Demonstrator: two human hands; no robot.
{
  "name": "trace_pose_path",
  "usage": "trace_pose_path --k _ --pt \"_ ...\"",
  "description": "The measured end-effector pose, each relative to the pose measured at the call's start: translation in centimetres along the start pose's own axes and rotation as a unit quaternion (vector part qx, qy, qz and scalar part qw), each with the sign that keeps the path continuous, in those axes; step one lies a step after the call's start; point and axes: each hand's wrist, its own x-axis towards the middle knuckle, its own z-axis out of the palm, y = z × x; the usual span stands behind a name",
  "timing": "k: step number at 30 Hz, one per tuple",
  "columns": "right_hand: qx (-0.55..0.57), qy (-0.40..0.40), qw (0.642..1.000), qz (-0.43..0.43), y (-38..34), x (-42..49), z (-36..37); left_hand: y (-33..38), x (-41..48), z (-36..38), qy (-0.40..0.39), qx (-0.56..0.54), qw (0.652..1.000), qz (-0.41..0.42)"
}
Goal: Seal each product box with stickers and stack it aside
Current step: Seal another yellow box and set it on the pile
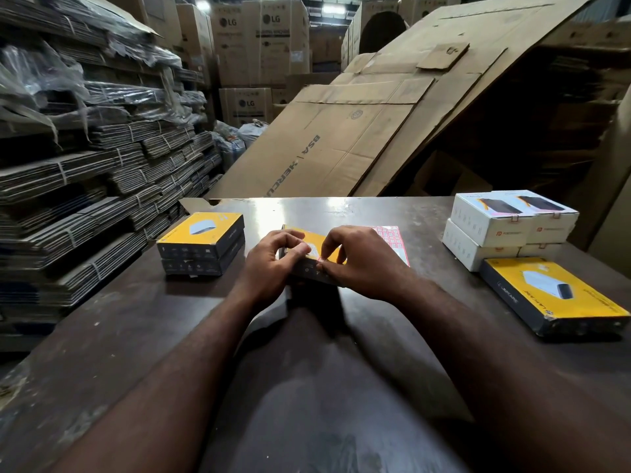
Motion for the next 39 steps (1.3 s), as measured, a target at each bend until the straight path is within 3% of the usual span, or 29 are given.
trace_pose_path --k 9,18,23,30,35,39 --pt "-0.008 -0.012 1.0 0.002 0.3 0.0 0.1 0.6 -0.5 0.4 -0.015 -0.01 1.0 -0.006" --pt "0.057 -0.013 0.998 0.028 1.0 0.0 0.3 0.7 -0.7 0.8 -0.027 -0.101 0.994 -0.043" --pt "0.108 -0.069 0.989 0.07 1.7 0.1 -0.1 0.6 -0.7 1.0 -0.025 -0.106 0.993 -0.048" --pt "0.104 0.005 0.991 0.078 1.9 0.0 0.8 0.8 -0.8 1.0 -0.006 -0.115 0.991 -0.072" --pt "0.101 0.036 0.993 0.056 1.9 0.1 0.9 1.3 -0.6 1.3 0.002 -0.235 0.963 -0.135" --pt "0.093 0.036 0.994 0.042 2.1 0.0 1.0 1.7 -0.7 1.3 0.0 -0.269 0.951 -0.154"
